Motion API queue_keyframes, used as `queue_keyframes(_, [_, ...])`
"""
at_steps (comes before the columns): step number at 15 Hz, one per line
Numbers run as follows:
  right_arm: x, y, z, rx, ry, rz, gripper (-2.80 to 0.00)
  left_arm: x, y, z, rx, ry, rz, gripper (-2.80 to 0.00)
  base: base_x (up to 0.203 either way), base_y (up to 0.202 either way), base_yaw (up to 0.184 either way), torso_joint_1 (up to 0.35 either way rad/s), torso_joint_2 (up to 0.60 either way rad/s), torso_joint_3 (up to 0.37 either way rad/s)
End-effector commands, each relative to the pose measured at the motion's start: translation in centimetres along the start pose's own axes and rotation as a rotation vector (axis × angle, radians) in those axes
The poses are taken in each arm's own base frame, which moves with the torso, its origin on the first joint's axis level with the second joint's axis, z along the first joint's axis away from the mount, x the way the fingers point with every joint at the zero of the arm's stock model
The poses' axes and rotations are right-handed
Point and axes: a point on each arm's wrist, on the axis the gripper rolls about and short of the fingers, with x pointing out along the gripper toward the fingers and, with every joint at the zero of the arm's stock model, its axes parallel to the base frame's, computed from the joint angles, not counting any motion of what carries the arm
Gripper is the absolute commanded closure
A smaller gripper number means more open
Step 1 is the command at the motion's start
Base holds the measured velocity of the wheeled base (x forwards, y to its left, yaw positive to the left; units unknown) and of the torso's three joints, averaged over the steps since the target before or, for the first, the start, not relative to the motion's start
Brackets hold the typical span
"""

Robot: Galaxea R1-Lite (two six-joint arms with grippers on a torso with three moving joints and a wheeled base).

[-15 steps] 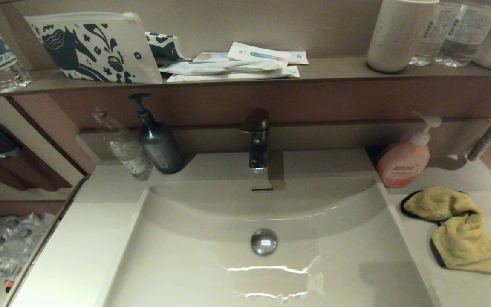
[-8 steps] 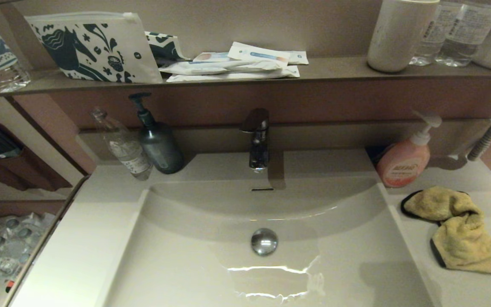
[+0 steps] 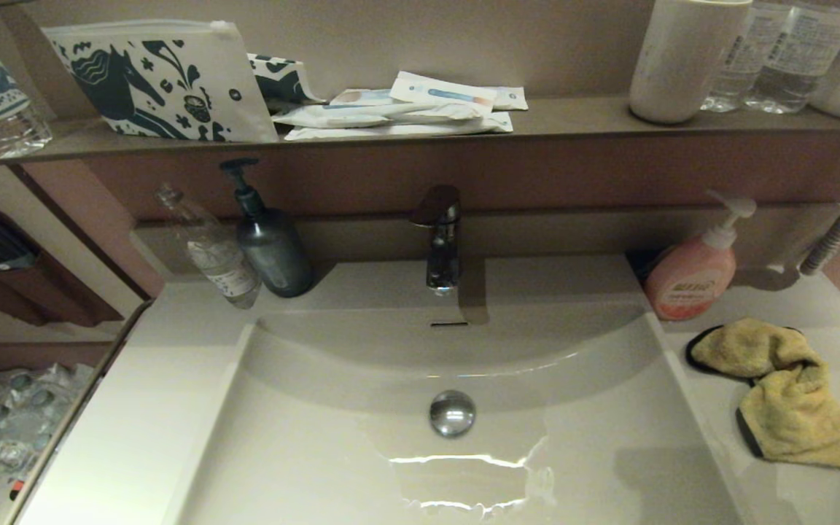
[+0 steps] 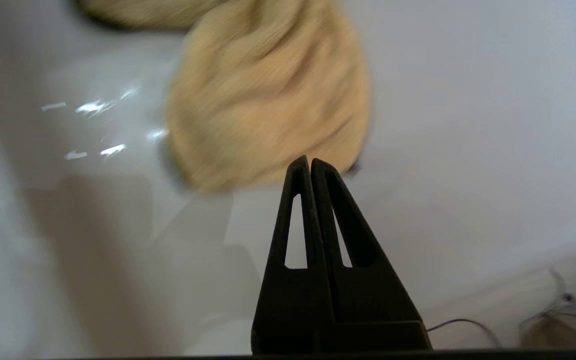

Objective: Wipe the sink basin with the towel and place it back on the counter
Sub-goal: Pick up the cloth

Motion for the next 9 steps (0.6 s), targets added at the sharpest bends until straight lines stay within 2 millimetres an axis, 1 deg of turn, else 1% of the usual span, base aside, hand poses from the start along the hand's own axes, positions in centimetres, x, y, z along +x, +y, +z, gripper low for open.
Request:
queue_keyframes(1, [2.8,-0.9,0.6,0.004,0.029,-0.042,0.0,0.0,0.0,0.0,-0.001,0.001,0.001,0.0,0.0,0.0,0.0,0.0,0.0,0.0])
queue_keyframes(2, [3.3,-1.3,1.2,0.006,-0.005,-0.056,0.0,0.0,0.0,0.0,-0.001,0.001,0.0,0.0,0.0,0.0,0.0,0.0,0.0,0.0])
queue_keyframes(3, [3.3,-1.4,1.6,0.006,-0.018,-0.054,-2.8,0.0,0.0,0.0,0.001,0.001,0.0,0.0,0.0,0.0,0.0,0.0,0.0,0.0])
queue_keyframes(5, [3.4,-1.3,1.7,-0.023,-0.009,-0.008,-2.8,0.0,0.0,0.0,-0.001,0.001,0.001,0.0,0.0,0.0,0.0,0.0,0.0,0.0])
queue_keyframes(7, [3.9,-1.2,2.1,-0.039,-0.002,0.026,-2.8,0.0,0.0,0.0,0.0,0.001,0.0,0.0,0.0,0.0,0.0,0.0,0.0,0.0])
queue_keyframes(9, [5.2,-1.2,2.7,-0.039,0.016,0.031,-2.8,0.0,0.0,0.0,0.001,0.001,0.0,0.0,0.0,0.0,0.0,0.0,0.0,0.0])
